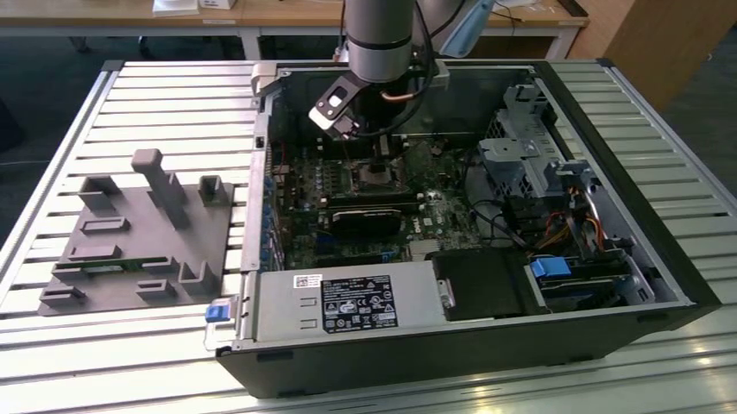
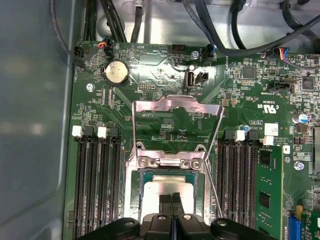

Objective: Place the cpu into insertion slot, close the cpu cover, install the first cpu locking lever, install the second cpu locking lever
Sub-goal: 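Close the cpu cover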

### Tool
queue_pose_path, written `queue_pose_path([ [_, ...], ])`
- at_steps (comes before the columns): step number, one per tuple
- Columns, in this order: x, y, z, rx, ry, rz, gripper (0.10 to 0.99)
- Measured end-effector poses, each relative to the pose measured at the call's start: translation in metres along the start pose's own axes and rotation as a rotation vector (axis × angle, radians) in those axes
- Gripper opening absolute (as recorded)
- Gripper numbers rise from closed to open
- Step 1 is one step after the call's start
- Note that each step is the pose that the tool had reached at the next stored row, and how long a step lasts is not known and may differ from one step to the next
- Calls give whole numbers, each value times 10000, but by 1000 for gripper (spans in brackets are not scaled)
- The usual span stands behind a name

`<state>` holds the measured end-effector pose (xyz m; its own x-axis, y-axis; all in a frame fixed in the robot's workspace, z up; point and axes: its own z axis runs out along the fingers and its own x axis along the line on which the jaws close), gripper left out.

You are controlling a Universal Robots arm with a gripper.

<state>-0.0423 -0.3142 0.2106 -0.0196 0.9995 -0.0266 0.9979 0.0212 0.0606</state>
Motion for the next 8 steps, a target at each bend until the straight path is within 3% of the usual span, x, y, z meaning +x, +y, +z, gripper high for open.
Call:
queue_pose_path([
  [8,-1,3,-44,-1,1,0,118],
])
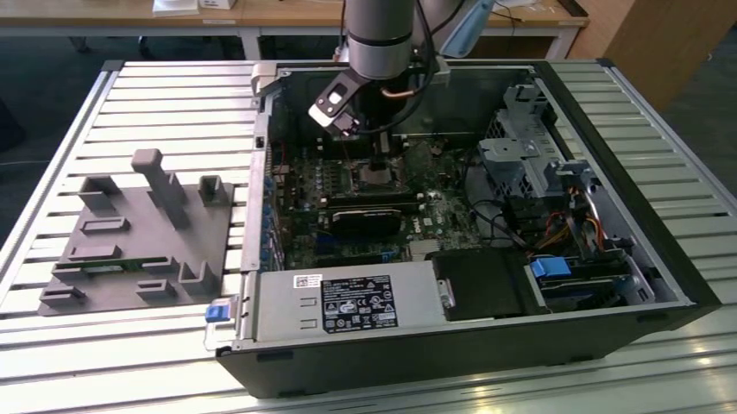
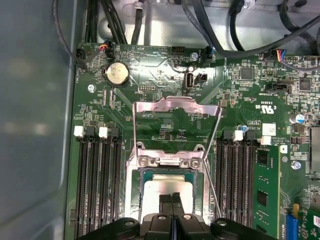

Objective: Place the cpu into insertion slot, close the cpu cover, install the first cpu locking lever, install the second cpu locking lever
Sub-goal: 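Close the cpu cover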

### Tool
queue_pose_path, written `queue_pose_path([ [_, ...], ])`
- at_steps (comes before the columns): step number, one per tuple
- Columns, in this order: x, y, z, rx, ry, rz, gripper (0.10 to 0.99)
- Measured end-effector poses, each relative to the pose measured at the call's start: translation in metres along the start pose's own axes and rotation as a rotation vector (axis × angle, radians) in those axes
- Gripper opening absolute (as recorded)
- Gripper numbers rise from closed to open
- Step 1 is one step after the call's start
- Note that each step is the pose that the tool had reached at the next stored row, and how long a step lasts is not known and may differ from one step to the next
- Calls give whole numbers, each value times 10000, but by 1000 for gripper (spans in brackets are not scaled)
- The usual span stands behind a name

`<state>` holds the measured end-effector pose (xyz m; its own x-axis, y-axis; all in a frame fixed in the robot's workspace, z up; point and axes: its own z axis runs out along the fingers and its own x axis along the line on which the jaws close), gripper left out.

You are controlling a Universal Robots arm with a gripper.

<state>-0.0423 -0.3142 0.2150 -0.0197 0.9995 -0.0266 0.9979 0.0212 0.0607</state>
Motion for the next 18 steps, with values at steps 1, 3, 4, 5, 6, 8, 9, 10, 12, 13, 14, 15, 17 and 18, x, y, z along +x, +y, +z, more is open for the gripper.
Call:
queue_pose_path([
  [1,0,1,-10,0,-1,0,118],
  [3,-1,2,-34,0,-1,0,118],
  [4,-1,3,-48,1,0,1,118],
  [5,-2,4,-64,0,0,0,118],
  [6,-2,5,-84,0,0,0,118],
  [8,-4,8,-133,1,0,0,118],
  [9,-4,10,-158,0,0,0,118],
  [10,-5,11,-186,2,-1,0,118],
  [12,-6,15,-242,1,0,0,118],
  [13,-8,17,-280,1,0,0,118],
  [14,-8,19,-318,1,0,0,118],
  [15,-9,22,-356,1,0,0,118],
  [17,-12,26,-435,2,-1,1,118],
  [18,-13,28,-462,1,1,-1,118],
])
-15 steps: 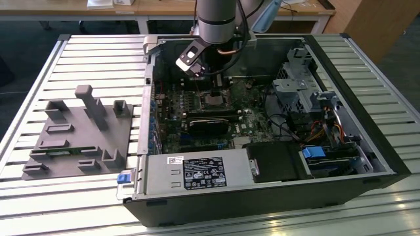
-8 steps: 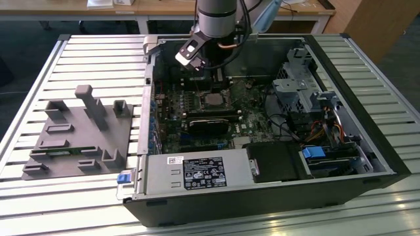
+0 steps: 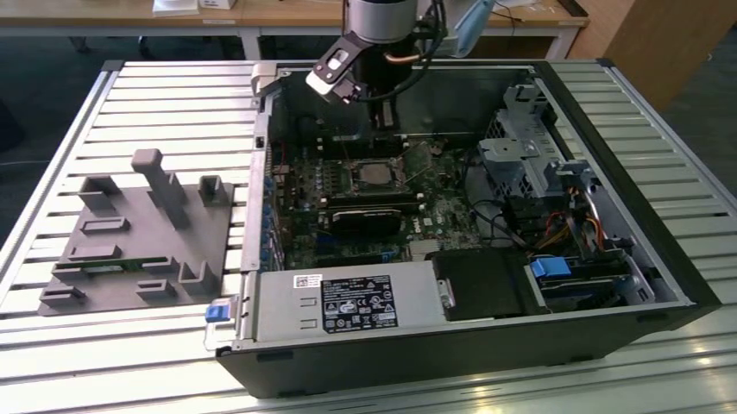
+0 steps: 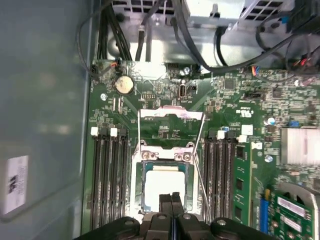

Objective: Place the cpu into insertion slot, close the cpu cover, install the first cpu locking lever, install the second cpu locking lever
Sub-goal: 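Close the cpu cover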

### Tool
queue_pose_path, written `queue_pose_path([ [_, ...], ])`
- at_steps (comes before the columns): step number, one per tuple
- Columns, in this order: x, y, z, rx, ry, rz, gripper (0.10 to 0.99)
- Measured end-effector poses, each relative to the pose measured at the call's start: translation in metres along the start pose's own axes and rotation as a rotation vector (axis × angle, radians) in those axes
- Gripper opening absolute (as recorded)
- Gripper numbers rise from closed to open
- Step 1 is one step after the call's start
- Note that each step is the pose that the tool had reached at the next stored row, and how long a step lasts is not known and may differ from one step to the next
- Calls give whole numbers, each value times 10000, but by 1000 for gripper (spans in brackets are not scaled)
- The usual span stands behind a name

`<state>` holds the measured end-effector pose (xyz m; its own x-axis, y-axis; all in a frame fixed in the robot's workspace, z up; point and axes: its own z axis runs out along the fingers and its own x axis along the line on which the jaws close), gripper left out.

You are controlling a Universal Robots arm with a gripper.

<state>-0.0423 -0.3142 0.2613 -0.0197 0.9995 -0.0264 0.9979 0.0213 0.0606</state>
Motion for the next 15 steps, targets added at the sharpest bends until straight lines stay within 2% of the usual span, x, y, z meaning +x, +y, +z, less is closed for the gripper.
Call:
queue_pose_path([
  [4,-20,0,-7,0,0,1,118],
  [10,-90,5,-4,5,3,7,118],
  [12,-97,41,-1,45,38,7,118],
  [15,-100,126,3,156,115,9,118],
])
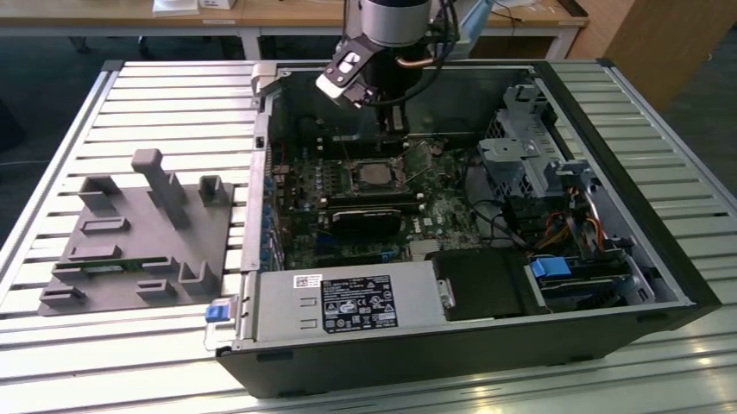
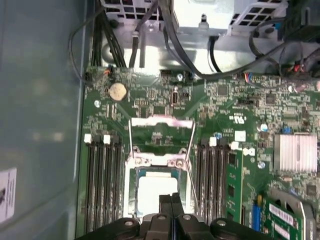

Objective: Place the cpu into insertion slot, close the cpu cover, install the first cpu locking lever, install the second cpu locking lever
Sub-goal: 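Close the cpu cover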

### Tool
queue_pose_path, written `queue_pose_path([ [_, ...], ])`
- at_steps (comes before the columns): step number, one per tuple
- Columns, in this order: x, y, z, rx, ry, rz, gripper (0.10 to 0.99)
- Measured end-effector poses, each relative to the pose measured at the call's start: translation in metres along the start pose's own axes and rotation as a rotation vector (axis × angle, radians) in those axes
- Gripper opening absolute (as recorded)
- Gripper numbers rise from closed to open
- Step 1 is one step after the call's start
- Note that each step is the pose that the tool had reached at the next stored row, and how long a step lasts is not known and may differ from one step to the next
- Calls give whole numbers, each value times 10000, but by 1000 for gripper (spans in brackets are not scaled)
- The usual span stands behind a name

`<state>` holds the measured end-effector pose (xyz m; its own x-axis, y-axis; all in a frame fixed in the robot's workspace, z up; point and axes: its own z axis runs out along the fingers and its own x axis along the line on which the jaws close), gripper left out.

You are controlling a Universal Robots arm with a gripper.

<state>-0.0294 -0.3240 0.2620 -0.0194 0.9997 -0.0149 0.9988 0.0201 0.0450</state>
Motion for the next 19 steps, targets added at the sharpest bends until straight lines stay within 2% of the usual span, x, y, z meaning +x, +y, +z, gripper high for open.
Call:
queue_pose_path([
  [2,-1,52,3,76,61,2,118],
  [6,-1,92,16,95,123,3,118],
  [19,-2,120,30,96,129,3,118],
])
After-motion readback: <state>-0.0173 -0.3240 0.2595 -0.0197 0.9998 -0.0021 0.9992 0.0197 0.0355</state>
